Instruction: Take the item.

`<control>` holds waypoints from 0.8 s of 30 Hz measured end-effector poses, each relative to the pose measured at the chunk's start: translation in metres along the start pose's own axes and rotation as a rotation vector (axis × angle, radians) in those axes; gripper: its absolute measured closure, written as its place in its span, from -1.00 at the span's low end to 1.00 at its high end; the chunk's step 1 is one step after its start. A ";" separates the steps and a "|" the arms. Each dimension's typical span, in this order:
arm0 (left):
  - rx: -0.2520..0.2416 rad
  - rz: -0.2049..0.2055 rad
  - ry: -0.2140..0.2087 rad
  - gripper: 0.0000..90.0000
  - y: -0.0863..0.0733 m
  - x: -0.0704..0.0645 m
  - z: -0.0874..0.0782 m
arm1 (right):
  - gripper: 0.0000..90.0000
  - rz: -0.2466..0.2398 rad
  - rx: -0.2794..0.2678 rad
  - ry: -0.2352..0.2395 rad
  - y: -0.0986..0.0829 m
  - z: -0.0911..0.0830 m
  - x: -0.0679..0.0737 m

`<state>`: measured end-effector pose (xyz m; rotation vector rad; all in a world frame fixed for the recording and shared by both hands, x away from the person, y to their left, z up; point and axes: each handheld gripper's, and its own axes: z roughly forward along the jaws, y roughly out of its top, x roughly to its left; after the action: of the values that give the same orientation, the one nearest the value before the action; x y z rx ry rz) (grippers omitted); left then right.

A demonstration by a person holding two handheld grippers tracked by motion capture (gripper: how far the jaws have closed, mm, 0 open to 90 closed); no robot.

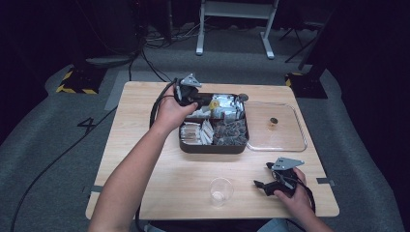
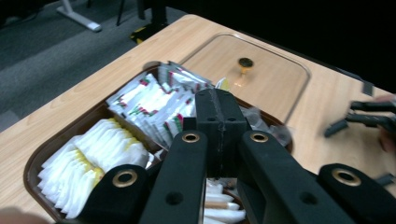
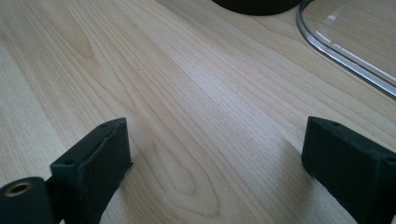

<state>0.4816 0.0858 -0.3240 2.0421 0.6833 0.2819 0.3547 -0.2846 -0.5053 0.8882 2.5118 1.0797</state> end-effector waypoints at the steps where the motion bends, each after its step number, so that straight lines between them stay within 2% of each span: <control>1: 0.002 0.011 -0.009 1.00 -0.001 -0.004 -0.003 | -0.82 0.000 0.000 0.000 0.000 0.000 0.000; 2: 0.002 0.011 -0.009 1.00 -0.001 -0.004 -0.003 | -0.82 0.001 0.001 0.001 0.000 0.000 0.000; 3: -0.003 0.030 -0.030 1.00 -0.003 -0.012 -0.008 | -0.82 0.001 0.001 0.001 0.000 0.000 0.000; 6: -0.013 0.043 -0.047 1.00 -0.006 -0.019 -0.013 | -0.82 0.001 0.001 0.001 0.000 0.000 0.000; 9: -0.031 0.062 -0.081 1.00 -0.008 -0.033 -0.023 | -0.82 0.002 0.001 -0.001 0.000 0.000 0.000; 11: -0.035 0.068 -0.085 1.00 -0.009 -0.035 -0.026 | -0.82 0.001 0.000 -0.001 0.000 0.000 0.000; 19: -0.065 0.111 -0.137 1.00 -0.017 -0.065 -0.044 | -0.82 0.002 0.000 -0.002 0.000 0.000 0.000; 24: -0.075 0.119 -0.143 1.00 -0.024 -0.077 -0.047 | -0.82 0.002 0.000 -0.003 0.000 0.000 0.000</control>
<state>0.3891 0.0850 -0.3138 2.0118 0.4578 0.2240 0.3546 -0.2843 -0.5054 0.8922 2.5088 1.0786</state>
